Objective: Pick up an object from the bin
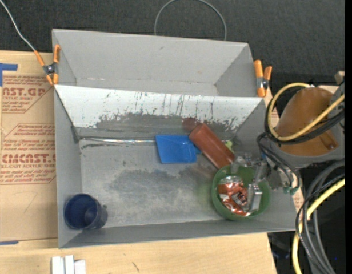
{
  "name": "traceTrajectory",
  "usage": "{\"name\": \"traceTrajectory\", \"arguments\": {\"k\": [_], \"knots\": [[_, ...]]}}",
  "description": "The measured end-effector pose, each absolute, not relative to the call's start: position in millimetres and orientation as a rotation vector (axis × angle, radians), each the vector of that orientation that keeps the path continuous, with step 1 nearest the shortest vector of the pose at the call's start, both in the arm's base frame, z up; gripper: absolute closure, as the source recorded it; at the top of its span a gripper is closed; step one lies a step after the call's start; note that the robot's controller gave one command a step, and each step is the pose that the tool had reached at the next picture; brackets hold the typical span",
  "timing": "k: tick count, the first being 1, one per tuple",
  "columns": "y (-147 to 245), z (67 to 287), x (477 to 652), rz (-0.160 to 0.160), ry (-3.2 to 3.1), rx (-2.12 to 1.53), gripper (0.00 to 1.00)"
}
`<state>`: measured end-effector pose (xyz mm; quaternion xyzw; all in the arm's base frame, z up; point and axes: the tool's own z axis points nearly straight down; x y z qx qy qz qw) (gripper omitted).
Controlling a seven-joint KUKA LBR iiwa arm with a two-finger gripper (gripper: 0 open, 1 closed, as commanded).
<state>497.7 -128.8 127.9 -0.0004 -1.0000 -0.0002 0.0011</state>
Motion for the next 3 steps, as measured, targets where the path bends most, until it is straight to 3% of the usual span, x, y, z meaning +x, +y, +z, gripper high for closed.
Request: {"name": "traceTrajectory", "arguments": {"k": [1, 2, 3], "knots": [[-128, 132, 501.7, 0.004, -3.154, 0.001, 1.00], [-128, 132, 501.7, 0.004, -3.154, 0.001, 1.00], [-127, 221, 499.3, 0.002, -3.149, -0.011, 1.00]]}}
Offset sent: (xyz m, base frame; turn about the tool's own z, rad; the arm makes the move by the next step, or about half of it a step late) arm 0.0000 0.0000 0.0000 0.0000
